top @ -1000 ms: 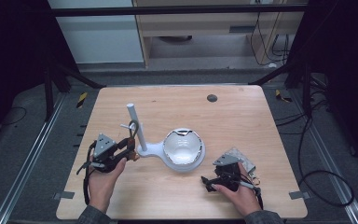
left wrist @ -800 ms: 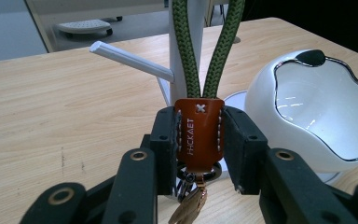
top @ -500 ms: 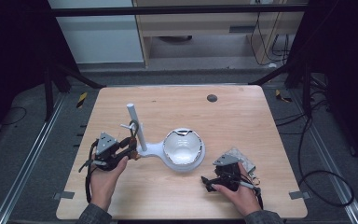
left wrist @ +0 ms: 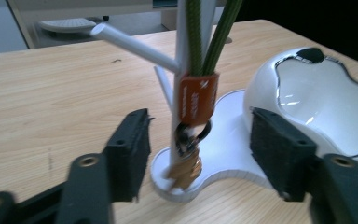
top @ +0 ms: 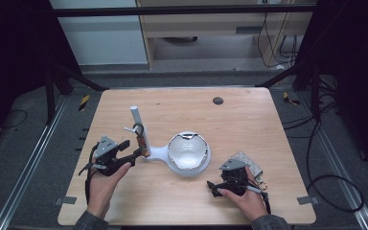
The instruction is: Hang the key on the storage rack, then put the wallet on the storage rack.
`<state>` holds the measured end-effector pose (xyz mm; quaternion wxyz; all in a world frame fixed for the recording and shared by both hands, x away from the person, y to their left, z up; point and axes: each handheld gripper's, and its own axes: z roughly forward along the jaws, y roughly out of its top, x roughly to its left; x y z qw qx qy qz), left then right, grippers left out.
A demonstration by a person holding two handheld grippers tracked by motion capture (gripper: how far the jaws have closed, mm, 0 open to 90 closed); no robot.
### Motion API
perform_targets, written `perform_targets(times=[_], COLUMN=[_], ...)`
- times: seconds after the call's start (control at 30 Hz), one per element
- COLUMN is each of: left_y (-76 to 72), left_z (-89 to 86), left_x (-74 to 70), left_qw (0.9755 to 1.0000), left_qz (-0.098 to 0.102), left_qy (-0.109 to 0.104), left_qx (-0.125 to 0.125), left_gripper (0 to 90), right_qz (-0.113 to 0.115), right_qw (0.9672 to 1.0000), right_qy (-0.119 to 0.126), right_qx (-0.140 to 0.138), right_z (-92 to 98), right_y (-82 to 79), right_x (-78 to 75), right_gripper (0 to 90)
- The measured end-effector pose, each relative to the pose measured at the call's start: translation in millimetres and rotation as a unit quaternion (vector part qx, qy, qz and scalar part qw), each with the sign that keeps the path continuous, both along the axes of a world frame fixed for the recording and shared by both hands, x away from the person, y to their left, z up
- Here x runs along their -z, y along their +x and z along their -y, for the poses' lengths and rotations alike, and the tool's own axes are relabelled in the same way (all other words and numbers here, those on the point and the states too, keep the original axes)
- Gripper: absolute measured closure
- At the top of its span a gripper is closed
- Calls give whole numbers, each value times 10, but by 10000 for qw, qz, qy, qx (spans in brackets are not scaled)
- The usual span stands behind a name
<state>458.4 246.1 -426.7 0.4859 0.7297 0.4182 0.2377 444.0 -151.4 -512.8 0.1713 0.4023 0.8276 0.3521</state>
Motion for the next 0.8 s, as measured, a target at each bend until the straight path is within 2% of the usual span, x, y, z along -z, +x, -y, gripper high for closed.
perform_targets(times=[0.03, 0.07, 0.1, 0.13, 0.17, 0.23, 0.27, 0.3, 0.33, 0.37, 0.4, 0.43, 0.47, 0.5, 0.53, 0.57, 0.6, 0.63, 0.67, 0.73, 0.77, 0.8], left_y=[0, 9, 9, 5, 5, 22, 35, 35, 37, 37, 49, 74, 84, 84, 110, 110, 144, 144, 171, 185, 185, 191], left_z=[0, -48, -48, -120, -120, -185, -257, -257, -332, -332, -373, -419, -436, -436, -449, -449, -455, -455, -461, -467, -467, -471], left_x=[0, 54, 54, 119, 119, 218, 326, 326, 393, 393, 420, 452, 474, 474, 527, 527, 590, 590, 643, 668, 668, 678], left_qw=[10000, 9998, 9998, 9996, 9996, 9987, 9967, 9967, 9954, 9954, 9943, 9939, 9930, 9930, 9911, 9911, 9888, 9888, 9867, 9867, 9867, 9860], left_qz=[0, -172, -172, -226, -226, -391, -565, -565, -504, -504, -545, -638, -698, -698, -805, -805, -960, -960, -1097, -1142, -1142, -1184], left_qy=[0, 107, 107, 138, 138, 283, 471, 471, 629, 629, 691, 646, 678, 678, 785, 785, 920, 920, 979, 916, 916, 932], left_qx=[0, 52, 52, -108, -108, -185, -336, -336, -519, -519, -609, -625, -665, -665, -710, -710, -675, -675, -700, -705, -705, -717], left_gripper=[309, 276, 265, 251, 228, 204, 173, 173, 170, 159, 159, 121, 107, 101, 96, 84, 69, 65, 65, 65, 64, 64], right_qz=[0, 3, -12, -9, -9, -35, 62, 134, 188, 188, 222, 337, 339, 275, 207, 207, 131, 70, 3, -167, -167, -285], right_qw=[10000, 10000, 9999, 9999, 9999, 10000, 10000, 9999, 9998, 9998, 9997, 9993, 9993, 9995, 9996, 9996, 9995, 9993, 9991, 9987, 9987, 9983], right_qy=[0, 13, 21, -26, -26, -75, -40, -1, 1, 1, 1, -89, -84, -120, -188, -188, -267, -344, -409, -451, -451, -472], right_qx=[0, -74, -111, -98, -98, -5, -35, -93, -116, -116, -141, -111, -88, -50, 18, 18, 73, 110, 150, 192, 192, 212], right_z=[0, 19, 27, 34, 34, 46, 72, 87, 106, 106, 128, 197, 239, 288, 338, 338, 430, 473, 510, 568, 568, 595], right_y=[0, 4, 5, 12, 12, 16, -9, -26, -42, -42, -59, -82, -90, -92, -91, -91, -92, -93, -98, -104, -104, -103], right_x=[0, -2, -3, -12, -12, -47, -115, -161, -216, -216, -278, -400, -454, -499, -538, -538, -605, -633, -660, -690, -690, -700], right_gripper=[7, 9, 16, 39, 39, 58, 52, 50, 51, 51, 53, 57, 60, 64, 63, 63, 77, 90, 91, 115, 115, 133])
